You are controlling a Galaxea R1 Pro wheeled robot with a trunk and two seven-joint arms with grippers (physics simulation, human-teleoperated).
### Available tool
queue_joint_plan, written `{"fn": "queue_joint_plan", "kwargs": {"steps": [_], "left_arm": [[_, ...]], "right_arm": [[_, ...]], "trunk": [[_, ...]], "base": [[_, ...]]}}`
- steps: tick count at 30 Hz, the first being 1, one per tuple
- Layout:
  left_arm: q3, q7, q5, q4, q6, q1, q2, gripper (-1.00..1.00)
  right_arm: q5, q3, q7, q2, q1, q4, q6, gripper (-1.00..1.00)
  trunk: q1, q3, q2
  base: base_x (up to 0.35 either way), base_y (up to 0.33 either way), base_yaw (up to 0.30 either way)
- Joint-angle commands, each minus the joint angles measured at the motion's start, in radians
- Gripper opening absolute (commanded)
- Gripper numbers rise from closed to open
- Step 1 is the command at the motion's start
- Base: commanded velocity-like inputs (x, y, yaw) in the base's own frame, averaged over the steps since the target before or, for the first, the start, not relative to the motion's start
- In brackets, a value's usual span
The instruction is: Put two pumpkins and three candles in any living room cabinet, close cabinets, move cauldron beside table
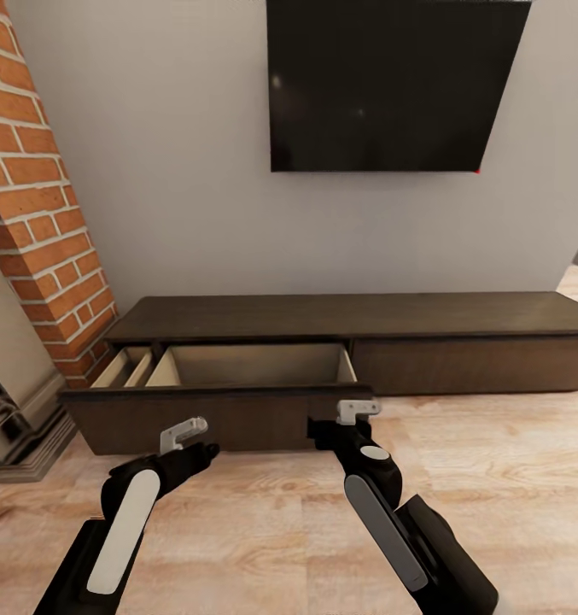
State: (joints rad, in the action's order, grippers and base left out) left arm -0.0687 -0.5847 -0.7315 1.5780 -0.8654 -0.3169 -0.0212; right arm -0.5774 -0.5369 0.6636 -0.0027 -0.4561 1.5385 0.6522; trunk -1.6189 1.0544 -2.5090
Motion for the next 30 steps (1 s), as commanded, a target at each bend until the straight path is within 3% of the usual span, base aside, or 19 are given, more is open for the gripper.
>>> {"fn": "queue_joint_plan", "kwargs": {"steps": [1,6,13,14,15,16,17,20,22,23,29,30], "left_arm": [[0.000,-0.011,-0.011,-0.002,-0.001,-0.001,0.002,1.00],[0.000,-0.014,-0.012,-0.036,-0.001,-0.001,0.004,1.00],[0.001,-0.015,0.012,-0.245,0.037,-0.001,0.026,1.00],[-0.003,-0.011,0.029,-0.333,0.128,-0.001,0.032,1.00],[-0.038,-0.010,0.101,-0.492,0.248,-0.001,0.035,1.00],[-0.044,-0.010,0.125,-0.581,0.309,-0.001,0.035,1.00],[-0.047,0.007,0.138,-0.689,0.428,-0.001,0.035,1.00],[-0.052,0.045,0.158,-0.797,0.536,-0.001,0.035,1.00],[-0.061,0.169,0.232,-0.963,0.712,-0.001,0.039,1.00],[-0.061,0.186,0.242,-1.009,0.744,-0.001,0.041,1.00],[-0.062,0.193,0.246,-1.041,0.758,-0.001,0.045,1.00],[-0.062,0.193,0.247,-1.062,0.760,-0.001,0.046,1.00]], "right_arm": [[-0.009,-0.002,0.010,0.000,-0.001,0.000,0.002,1.00],[-0.009,-0.003,0.008,0.001,-0.001,-0.010,-0.009,1.00],[0.019,-0.037,0.006,0.002,-0.001,-0.096,-0.126,1.00],[0.031,-0.043,0.007,0.000,0.000,-0.107,-0.148,1.00],[0.040,-0.060,0.002,0.000,0.039,-0.196,-0.209,1.00],[0.043,-0.091,0.004,-0.001,0.057,-0.239,-0.257,1.00],[0.044,-0.111,0.006,-0.002,0.073,-0.317,-0.305,1.00],[0.044,-0.117,0.006,-0.001,0.087,-0.389,-0.356,1.00],[0.044,-0.137,0.002,-0.001,0.105,-0.541,-0.510,1.00],[0.044,-0.140,0.002,0.000,0.121,-0.594,-0.584,1.00],[0.043,-0.142,0.001,0.002,0.133,-0.681,-0.644,1.00],[0.042,-0.142,0.000,0.005,0.134,-0.728,-0.690,1.00]], "trunk": [[0.001,0.001,0.000],[0.001,0.001,0.000],[0.001,-0.007,0.000],[0.002,-0.011,0.000],[0.002,-0.015,0.000],[0.003,-0.018,0.001],[0.003,-0.022,0.001],[0.005,-0.034,0.002],[0.006,-0.042,0.002],[0.006,-0.045,0.002],[0.009,-0.069,0.004],[0.009,-0.073,0.004]], "base": [[-0.149,0.000,0.000],[-0.054,0.000,0.000],[-0.006,0.000,0.000],[0.000,0.000,0.000],[0.000,0.000,0.000],[0.000,0.000,0.000],[0.000,0.000,0.000],[0.000,0.000,0.000],[0.000,0.000,0.000],[0.000,0.000,0.000],[0.000,0.000,0.000],[0.000,0.000,0.000]]}}
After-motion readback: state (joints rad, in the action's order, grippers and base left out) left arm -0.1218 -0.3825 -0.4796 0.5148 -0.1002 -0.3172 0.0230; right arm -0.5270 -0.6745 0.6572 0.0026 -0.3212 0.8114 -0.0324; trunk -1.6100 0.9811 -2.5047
